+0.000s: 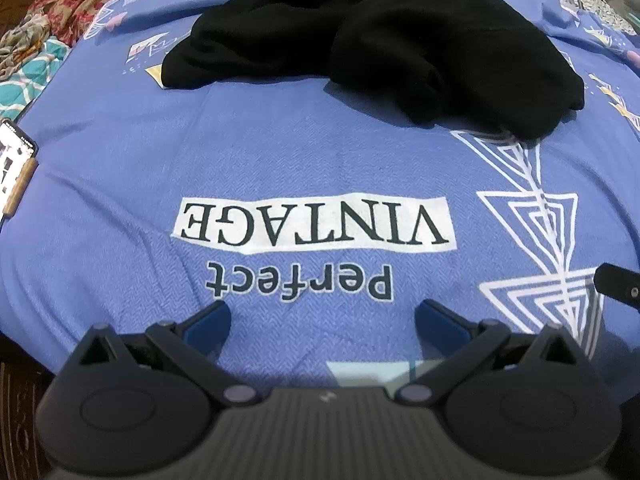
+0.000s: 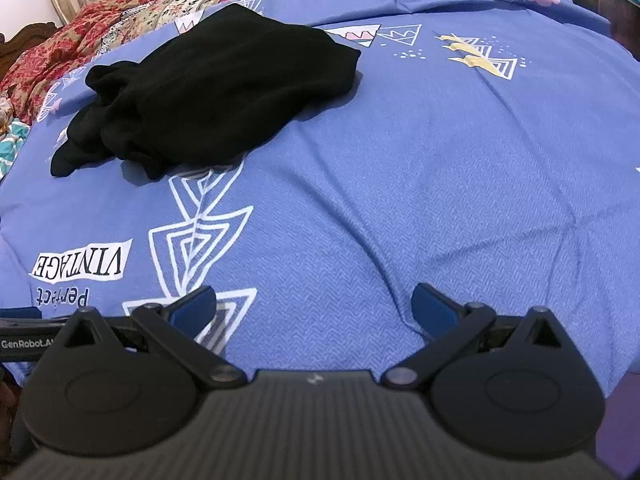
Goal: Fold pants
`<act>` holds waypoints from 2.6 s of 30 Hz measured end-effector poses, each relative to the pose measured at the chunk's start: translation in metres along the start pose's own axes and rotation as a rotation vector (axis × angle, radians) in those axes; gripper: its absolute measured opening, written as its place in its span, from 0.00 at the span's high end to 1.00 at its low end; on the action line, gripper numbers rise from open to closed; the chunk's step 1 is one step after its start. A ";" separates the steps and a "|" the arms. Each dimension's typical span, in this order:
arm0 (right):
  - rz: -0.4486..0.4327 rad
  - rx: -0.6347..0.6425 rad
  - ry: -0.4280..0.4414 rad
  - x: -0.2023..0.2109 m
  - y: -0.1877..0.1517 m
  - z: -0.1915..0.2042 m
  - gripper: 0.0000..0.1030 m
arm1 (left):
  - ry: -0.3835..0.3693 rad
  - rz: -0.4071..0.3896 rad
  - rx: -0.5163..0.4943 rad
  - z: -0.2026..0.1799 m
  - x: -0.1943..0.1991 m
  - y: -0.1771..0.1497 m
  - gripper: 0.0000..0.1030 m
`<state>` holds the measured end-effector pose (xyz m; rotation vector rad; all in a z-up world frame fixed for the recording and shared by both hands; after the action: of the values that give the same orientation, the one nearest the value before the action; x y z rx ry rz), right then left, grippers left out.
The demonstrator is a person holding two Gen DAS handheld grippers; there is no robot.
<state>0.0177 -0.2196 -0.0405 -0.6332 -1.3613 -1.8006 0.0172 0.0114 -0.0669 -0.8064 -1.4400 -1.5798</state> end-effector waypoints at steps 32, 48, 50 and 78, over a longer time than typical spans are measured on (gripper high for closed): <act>-0.032 -0.037 -0.063 0.004 0.000 -0.012 0.00 | -0.028 -0.018 -0.022 -0.003 0.008 -0.001 0.00; -0.078 -0.075 -0.049 0.006 -0.001 -0.016 0.00 | -0.032 -0.023 -0.028 -0.004 0.005 -0.001 0.00; -0.077 -0.073 -0.052 0.006 -0.001 -0.015 0.00 | -0.031 -0.022 -0.029 -0.004 0.005 -0.001 0.00; -0.077 -0.079 -0.051 0.006 -0.002 -0.015 0.00 | -0.031 -0.027 -0.033 -0.006 0.006 0.000 0.00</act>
<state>0.0135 -0.2353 -0.0416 -0.6806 -1.3703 -1.9192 0.0145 0.0047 -0.0622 -0.8371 -1.4559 -1.6222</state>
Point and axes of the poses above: each gripper's, at about its wrist camera, not at the fingertips, and x roughly against the way its jaws point, z to its left, y to its top, the point moved 8 cm from there along -x, roughly the way its jaws point, and after that the axes turned 6 degrees about y, right-handed, at the moved point
